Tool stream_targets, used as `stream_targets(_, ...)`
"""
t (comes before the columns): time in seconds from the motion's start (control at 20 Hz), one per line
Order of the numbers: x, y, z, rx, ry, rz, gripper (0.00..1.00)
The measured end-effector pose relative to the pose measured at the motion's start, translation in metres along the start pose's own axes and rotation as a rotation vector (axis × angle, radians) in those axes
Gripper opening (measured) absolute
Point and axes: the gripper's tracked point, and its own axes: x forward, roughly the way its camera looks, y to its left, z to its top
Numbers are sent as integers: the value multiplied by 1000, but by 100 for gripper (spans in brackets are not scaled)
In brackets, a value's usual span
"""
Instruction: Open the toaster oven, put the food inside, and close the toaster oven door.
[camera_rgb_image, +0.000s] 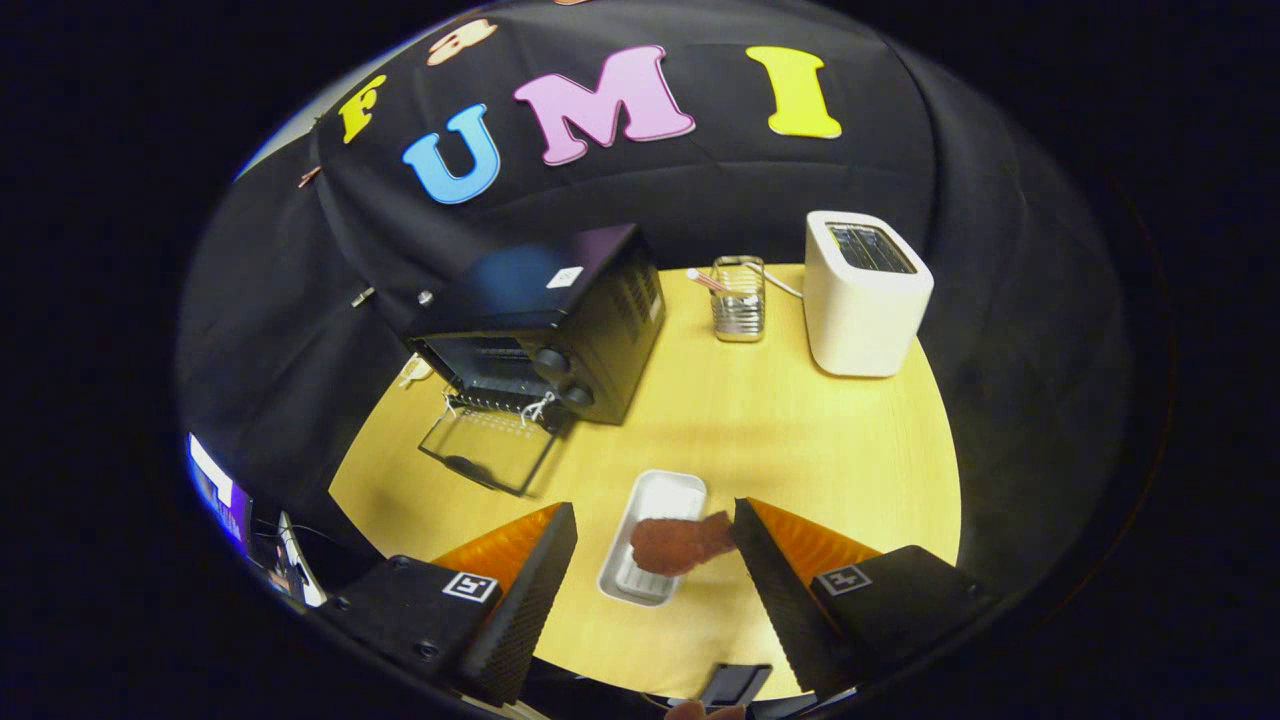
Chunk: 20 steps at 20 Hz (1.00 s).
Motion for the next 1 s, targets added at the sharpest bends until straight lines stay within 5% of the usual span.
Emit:
stream_targets(0.25,29,-36,-30,43,187,72,99)
stream_targets(0.55,74,-23,-50,115,345,215,95)
stream_targets(0.6,78,-20,-54,122,367,227,90)
stream_targets(0.65,83,-18,-59,132,402,234,71)
stream_targets(0.7,84,-18,-66,133,433,228,67)
stream_targets(0.85,78,-16,-60,217,447,257,28)
stream_targets(1.0,71,-22,-55,176,368,194,18)
